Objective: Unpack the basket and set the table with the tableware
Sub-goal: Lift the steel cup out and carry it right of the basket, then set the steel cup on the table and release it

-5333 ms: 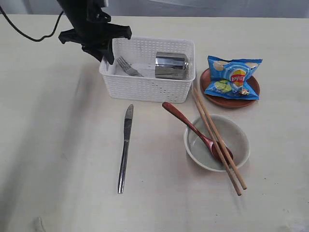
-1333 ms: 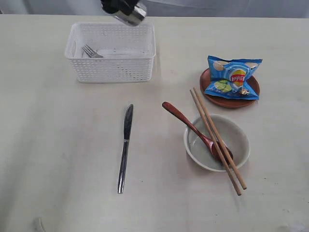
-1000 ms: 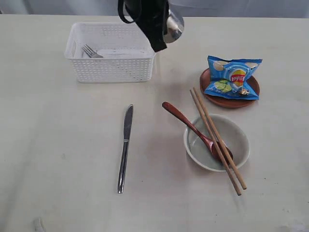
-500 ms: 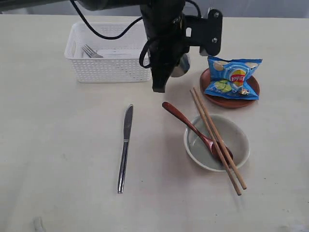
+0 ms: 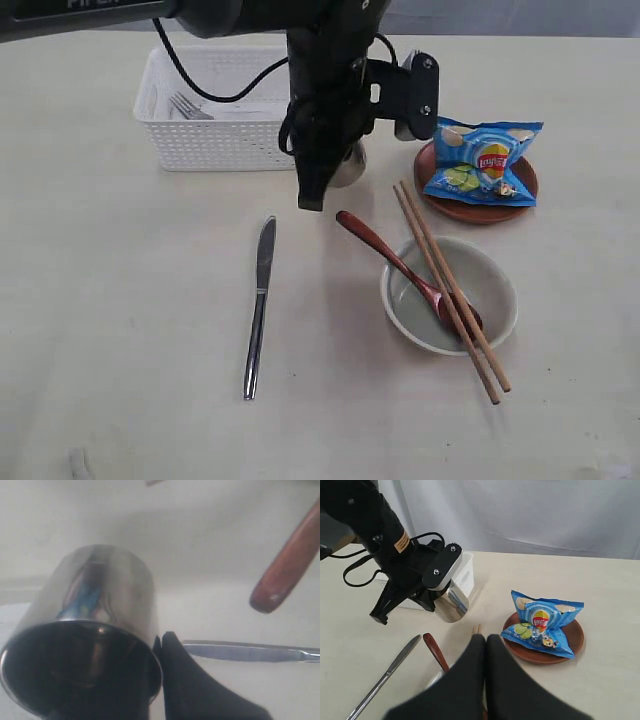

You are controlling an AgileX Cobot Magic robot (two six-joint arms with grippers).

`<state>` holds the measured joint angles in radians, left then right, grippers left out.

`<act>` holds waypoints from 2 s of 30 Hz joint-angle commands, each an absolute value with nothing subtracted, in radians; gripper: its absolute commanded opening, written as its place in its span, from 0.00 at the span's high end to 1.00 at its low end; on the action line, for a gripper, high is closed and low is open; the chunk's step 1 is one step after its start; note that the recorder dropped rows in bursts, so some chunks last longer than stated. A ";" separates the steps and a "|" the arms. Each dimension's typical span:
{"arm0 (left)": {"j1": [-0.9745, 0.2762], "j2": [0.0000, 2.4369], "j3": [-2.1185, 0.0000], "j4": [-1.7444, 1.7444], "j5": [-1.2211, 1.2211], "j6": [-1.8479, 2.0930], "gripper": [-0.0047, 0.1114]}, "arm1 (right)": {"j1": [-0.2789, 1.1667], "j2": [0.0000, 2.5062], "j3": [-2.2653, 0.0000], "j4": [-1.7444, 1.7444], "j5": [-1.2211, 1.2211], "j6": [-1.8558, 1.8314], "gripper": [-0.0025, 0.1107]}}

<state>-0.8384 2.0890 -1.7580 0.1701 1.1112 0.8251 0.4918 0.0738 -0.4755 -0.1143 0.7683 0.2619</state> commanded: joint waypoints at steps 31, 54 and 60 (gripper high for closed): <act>-0.838 2.163 -1.752 0.152 1.110 0.815 0.92 | 0.494 0.073 -0.474 -0.115 0.769 0.258 0.98; -0.838 1.989 -1.752 0.224 1.179 0.560 0.45 | 0.494 0.073 -0.474 -0.115 0.769 0.258 0.98; -0.694 1.873 -1.752 0.226 1.100 -0.046 0.65 | 0.494 0.073 -0.474 -0.115 0.769 0.258 0.98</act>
